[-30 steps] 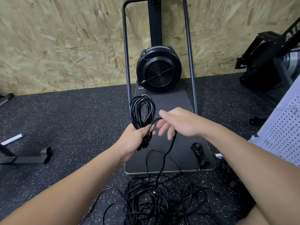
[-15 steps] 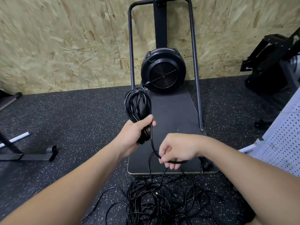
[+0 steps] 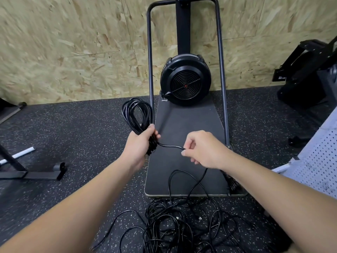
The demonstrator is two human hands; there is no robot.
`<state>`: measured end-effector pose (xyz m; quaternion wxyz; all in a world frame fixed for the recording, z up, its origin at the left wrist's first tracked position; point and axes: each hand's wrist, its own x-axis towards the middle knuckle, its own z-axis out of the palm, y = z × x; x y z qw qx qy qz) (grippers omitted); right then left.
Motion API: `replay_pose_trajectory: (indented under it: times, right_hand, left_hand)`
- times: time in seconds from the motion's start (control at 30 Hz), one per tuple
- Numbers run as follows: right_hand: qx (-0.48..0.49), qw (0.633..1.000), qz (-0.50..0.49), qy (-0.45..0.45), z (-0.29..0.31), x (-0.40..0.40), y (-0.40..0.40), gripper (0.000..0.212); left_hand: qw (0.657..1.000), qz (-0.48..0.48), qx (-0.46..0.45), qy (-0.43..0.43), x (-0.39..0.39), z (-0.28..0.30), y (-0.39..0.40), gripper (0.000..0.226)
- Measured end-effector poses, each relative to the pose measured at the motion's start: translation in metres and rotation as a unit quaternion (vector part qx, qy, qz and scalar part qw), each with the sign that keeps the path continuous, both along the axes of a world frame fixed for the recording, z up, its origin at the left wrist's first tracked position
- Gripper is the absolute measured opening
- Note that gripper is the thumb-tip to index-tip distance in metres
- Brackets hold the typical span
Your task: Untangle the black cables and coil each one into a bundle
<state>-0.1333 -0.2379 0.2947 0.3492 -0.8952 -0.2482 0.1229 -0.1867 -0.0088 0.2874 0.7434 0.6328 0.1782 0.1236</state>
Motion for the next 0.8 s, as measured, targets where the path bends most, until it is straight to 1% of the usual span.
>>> replay_pose_trajectory:
  times: [0.1, 0.17, 0.23, 0.33, 0.4, 0.43, 0.53, 0.6, 0.67, 0.73, 0.8]
  right_hand:
    - [0.023, 0.995, 0.1, -0.002, 0.015, -0.015, 0.0, 0.017]
    - [0.022, 0.989, 0.136, -0.049, 0.02, -0.022, 0.003, 0.018]
    - [0.035, 0.984, 0.154, -0.08, 0.024, -0.026, 0.006, 0.02]
    - [0.056, 0.983, 0.152, -0.09, 0.03, -0.024, 0.004, 0.022]
    - [0.056, 0.985, 0.138, -0.087, 0.033, -0.02, 0.0, 0.021]
    - [0.052, 0.987, 0.13, -0.085, 0.034, -0.016, -0.003, 0.021]
    - [0.045, 0.99, 0.109, -0.08, 0.034, -0.004, -0.012, 0.019]
    - [0.049, 0.99, 0.114, -0.067, 0.034, 0.0, -0.015, 0.018]
    - [0.062, 0.989, 0.12, -0.054, 0.032, 0.001, -0.016, 0.017]
    - [0.071, 0.99, 0.117, -0.03, 0.031, 0.001, -0.017, 0.017]
    - [0.056, 0.991, 0.112, 0.041, 0.027, 0.006, -0.021, 0.025]
  left_hand:
    - [0.999, 0.005, 0.029, 0.041, -0.001, -0.003, 0.006, 0.016]
    - [0.998, -0.023, 0.024, 0.05, -0.001, -0.007, 0.003, 0.013]
    - [0.996, -0.072, 0.011, 0.057, -0.003, -0.01, -0.002, 0.007]
    - [0.986, -0.134, 0.051, 0.081, -0.007, -0.011, -0.011, 0.011]
    - [0.979, -0.174, 0.053, 0.09, -0.011, -0.011, -0.018, 0.007]
    - [0.976, -0.193, 0.036, 0.096, -0.014, -0.011, -0.022, 0.011]
    - [0.961, -0.241, -0.033, 0.13, -0.017, -0.01, -0.034, 0.045]
    - [0.949, -0.273, -0.063, 0.144, -0.019, -0.009, -0.042, 0.058]
    - [0.95, -0.267, -0.07, 0.142, -0.02, -0.009, -0.05, 0.058]
    - [0.965, -0.219, -0.056, 0.132, -0.018, -0.009, -0.054, 0.056]
    - [0.98, -0.154, -0.053, 0.116, -0.012, -0.008, -0.052, 0.052]
